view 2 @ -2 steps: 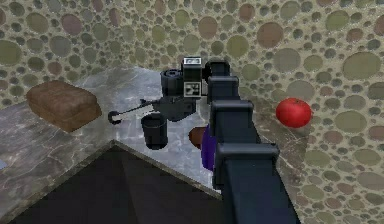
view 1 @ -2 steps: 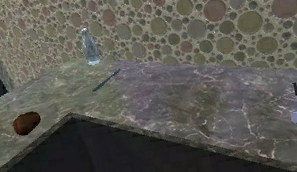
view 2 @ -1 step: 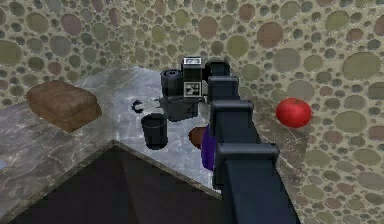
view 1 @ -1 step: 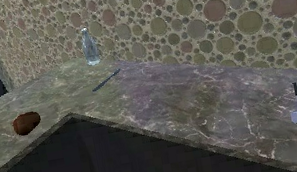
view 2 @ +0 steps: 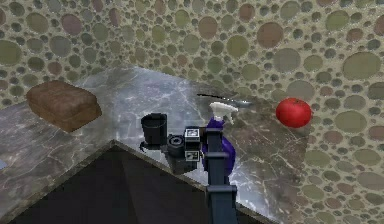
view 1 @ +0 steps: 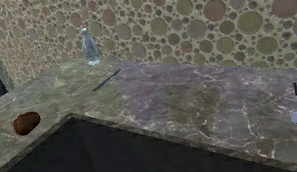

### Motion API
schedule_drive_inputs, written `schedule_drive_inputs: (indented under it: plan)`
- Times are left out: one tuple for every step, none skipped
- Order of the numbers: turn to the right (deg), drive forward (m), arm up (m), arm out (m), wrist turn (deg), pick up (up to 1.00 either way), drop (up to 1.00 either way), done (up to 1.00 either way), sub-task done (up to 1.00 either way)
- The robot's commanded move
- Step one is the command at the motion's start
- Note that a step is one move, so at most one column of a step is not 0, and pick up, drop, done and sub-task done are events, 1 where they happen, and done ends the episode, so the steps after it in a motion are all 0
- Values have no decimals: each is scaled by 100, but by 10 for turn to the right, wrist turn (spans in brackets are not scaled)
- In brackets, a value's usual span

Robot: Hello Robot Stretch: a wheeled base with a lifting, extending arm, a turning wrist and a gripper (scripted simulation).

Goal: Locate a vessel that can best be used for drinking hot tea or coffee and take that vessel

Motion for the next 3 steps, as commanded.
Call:
schedule_drive_inputs:
  plan:
    - [0,0,0,0,0,100,0,0,0]
    - [0,0,10,0,0,0,0,0,0]
    - [0,0,0,0,0,0,0,100,0]
